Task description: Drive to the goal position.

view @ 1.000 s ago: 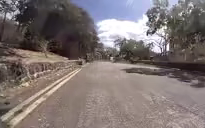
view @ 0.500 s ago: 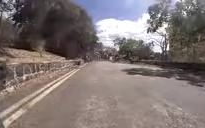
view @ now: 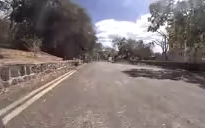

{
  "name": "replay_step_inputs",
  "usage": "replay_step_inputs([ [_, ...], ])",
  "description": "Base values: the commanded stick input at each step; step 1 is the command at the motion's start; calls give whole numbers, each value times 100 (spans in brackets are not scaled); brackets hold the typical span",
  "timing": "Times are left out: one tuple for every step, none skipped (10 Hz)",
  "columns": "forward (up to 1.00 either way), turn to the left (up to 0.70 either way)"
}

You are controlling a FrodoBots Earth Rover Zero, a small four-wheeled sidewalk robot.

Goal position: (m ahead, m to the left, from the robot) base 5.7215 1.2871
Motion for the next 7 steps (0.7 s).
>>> replay_step_inputs([
  [85,3],
  [85,3],
  [85,3],
  [85,3],
  [85,3],
  [85,16],
  [85,24],
])
